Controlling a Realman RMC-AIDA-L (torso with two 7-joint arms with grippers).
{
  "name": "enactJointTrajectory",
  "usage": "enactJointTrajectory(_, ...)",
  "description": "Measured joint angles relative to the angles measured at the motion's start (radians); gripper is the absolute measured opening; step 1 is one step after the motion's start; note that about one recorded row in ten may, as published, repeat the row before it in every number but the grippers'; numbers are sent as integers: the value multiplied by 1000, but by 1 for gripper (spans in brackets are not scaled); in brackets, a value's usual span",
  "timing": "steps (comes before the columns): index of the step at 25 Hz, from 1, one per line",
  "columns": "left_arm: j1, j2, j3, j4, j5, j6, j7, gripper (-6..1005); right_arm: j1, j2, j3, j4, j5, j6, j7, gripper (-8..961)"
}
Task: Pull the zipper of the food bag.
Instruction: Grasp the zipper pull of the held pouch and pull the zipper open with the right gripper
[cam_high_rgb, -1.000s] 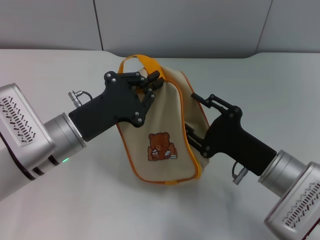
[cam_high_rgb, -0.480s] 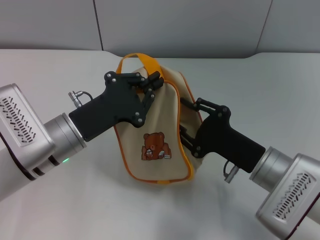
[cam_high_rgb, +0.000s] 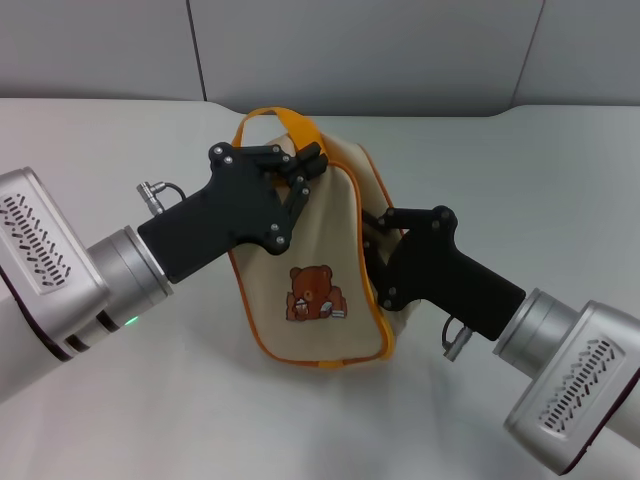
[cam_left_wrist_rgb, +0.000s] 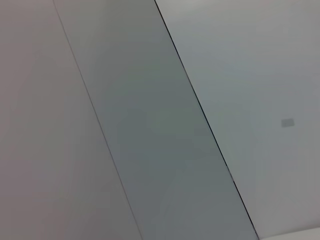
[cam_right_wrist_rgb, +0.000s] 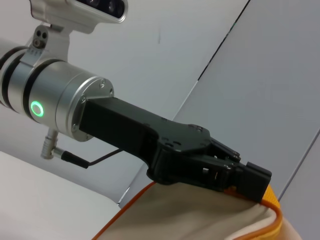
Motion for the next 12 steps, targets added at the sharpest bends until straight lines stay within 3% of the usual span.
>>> enactJointTrajectory(5,0,0,-9,0,0,0,0,43,-27,0,0,-2,1,-5,-3,61)
enactJointTrajectory(12,0,0,-20,1,-1,-3,0,44,-171,-1,-7,-8,0,-77,-47,30)
